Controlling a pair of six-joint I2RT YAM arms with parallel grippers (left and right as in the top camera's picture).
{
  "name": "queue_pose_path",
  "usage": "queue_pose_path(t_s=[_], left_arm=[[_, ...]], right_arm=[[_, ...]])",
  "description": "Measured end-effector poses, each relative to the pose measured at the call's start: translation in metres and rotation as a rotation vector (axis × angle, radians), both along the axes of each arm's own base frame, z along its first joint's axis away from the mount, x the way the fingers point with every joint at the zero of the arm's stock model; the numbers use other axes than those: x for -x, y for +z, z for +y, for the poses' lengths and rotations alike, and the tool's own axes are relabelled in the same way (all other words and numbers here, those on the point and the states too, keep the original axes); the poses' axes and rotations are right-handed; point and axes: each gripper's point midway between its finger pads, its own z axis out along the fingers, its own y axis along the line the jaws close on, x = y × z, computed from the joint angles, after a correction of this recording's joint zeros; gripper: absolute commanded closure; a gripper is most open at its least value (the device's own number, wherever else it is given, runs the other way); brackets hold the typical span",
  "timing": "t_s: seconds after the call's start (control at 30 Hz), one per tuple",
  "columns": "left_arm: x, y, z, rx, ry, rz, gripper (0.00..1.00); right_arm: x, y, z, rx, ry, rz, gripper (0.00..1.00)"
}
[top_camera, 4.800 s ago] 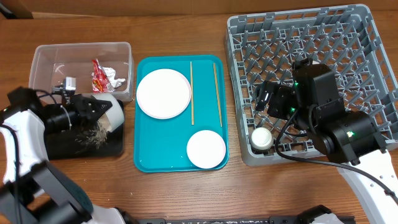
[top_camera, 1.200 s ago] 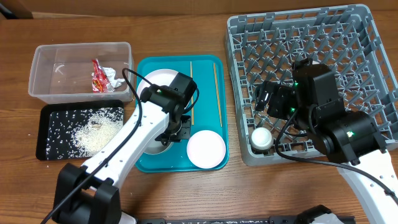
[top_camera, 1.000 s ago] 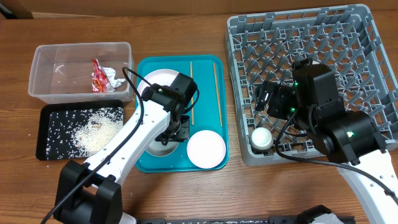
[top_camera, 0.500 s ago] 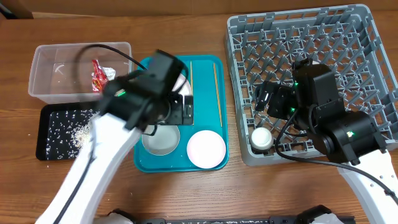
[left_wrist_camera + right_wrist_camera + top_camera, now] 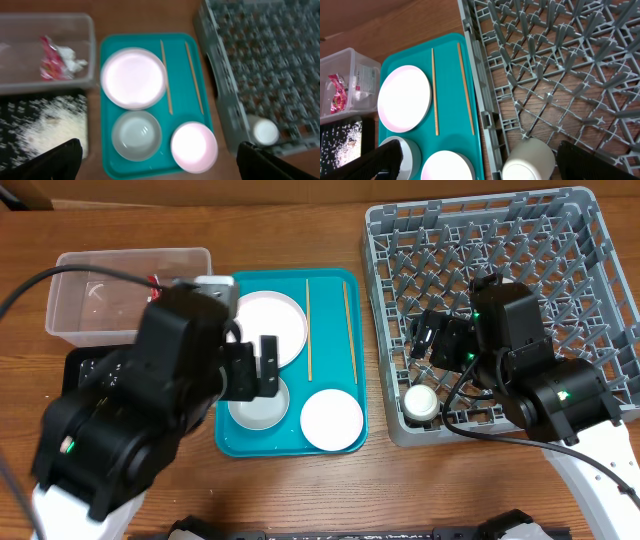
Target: Sort waste into correct bins and load items into the dishwasher
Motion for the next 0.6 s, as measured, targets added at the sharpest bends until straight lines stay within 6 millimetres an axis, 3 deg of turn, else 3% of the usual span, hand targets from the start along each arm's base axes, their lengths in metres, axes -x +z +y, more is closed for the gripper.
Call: queue_pose_path(t_s=[0.17,0.27,0.37,0.6], left_arm=[[-0.014,0.041,0.033,-0.034,0.071,-0.288,0.0],[-0.021,0.046,0.045,-0.058,0.068,-0.421,0.0],[-0.025,0.03,0.053,-0.069,0.055,-0.491,0.0],[-0.015,-0.032,0.073,-0.083,0.065,-0.564,0.0]], right_arm=[[0.0,0.0,0.0,0.001,0.0,0.001,0.0],[0.0,0.0,0.0,0.0,0.0,0.0,0.0],[0.0,0.0,0.0,0.0,0.0,0.0,0.0],[0.0,0.0,0.0,0.0,0.001,0.0,0.0]])
